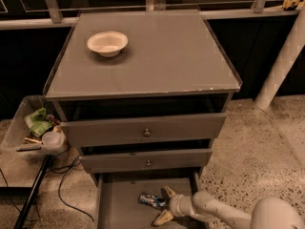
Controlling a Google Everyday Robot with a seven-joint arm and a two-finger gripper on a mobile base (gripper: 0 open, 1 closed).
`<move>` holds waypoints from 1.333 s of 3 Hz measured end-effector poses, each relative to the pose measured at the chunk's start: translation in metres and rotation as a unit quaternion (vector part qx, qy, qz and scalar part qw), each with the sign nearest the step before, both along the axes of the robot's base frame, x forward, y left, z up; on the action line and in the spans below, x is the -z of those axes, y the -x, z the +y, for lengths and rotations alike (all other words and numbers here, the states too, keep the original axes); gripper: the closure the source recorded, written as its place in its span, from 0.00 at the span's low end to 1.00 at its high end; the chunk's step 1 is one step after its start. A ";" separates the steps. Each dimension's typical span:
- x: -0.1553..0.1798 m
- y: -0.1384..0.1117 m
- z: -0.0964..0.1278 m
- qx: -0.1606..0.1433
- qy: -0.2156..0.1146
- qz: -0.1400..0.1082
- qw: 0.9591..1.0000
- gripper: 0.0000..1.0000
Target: Pick redbull can from bottom drawer and place on counter
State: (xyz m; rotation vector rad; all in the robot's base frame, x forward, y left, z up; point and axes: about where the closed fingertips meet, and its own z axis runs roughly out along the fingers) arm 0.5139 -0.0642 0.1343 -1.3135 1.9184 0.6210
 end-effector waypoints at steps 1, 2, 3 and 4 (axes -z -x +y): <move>0.011 0.004 0.006 -0.003 -0.004 0.007 1.000 0.00; 0.011 0.004 0.006 -0.003 -0.004 0.008 1.000 0.17; 0.011 0.004 0.006 -0.003 -0.004 0.008 1.000 0.41; 0.011 0.004 0.006 -0.003 -0.004 0.008 1.000 0.64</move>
Offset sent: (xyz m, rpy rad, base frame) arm -0.0037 0.0052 -0.0098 0.0065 0.0134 0.0048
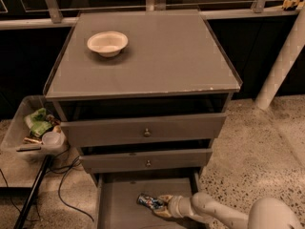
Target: Pick redbull can from bottom drawer and place on counter
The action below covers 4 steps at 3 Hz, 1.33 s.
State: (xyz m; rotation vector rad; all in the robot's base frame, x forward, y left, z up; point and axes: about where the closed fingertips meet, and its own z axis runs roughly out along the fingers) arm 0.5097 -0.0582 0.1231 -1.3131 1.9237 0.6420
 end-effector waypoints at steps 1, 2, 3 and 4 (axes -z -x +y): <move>0.000 0.000 0.000 0.000 0.000 0.000 1.000 0.88; 0.011 -0.001 0.002 -0.006 0.007 0.019 1.000 1.00; 0.012 -0.007 -0.006 -0.011 0.016 0.032 0.999 1.00; -0.004 -0.013 -0.020 -0.007 0.018 0.019 1.000 1.00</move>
Offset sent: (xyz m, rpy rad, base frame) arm 0.0055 0.0032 -0.0430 -0.0548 0.1390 0.0360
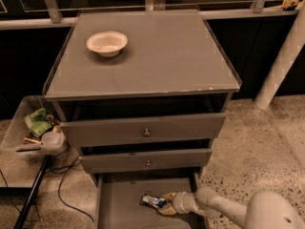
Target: Pick redbull can from bottom drawer and place on counter
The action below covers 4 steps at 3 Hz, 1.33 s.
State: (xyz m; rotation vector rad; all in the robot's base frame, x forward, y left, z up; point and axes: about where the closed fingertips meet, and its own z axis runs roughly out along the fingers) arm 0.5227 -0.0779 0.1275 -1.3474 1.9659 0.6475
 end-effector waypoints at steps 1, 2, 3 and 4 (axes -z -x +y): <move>-0.028 0.002 -0.017 0.007 -0.010 -0.026 1.000 1.00; -0.069 0.011 -0.024 -0.008 -0.036 -0.049 0.998 1.00; -0.117 0.027 -0.028 -0.036 -0.053 -0.064 0.996 1.00; -0.167 0.038 -0.033 -0.054 -0.043 -0.074 0.995 1.00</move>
Offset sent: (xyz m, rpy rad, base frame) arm -0.0248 -0.0359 0.1256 0.1427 -0.1523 0.0660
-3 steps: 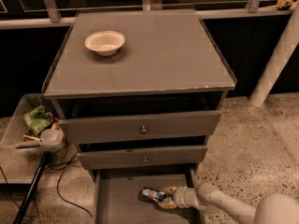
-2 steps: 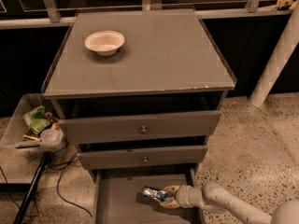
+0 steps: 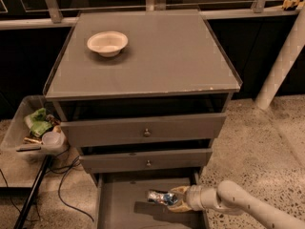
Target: Pick redbull can from bottom drawer and place on counter
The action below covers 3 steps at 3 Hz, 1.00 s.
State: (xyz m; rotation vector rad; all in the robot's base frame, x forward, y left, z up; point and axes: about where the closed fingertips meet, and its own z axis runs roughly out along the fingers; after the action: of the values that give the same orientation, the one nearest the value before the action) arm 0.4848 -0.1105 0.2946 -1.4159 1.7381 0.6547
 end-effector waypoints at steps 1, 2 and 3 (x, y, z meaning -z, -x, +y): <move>-0.052 0.004 -0.006 0.011 0.022 -0.015 1.000 1.00; -0.087 0.002 -0.018 0.094 0.011 -0.023 0.995 1.00; -0.120 -0.011 -0.047 0.187 0.015 -0.047 0.981 1.00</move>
Offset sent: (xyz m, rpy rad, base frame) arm 0.0097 -0.0638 0.1357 -0.0016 -0.1016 -0.4976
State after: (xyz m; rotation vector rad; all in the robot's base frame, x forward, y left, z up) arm 0.4954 -0.1572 0.4148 -1.0775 1.8765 0.3517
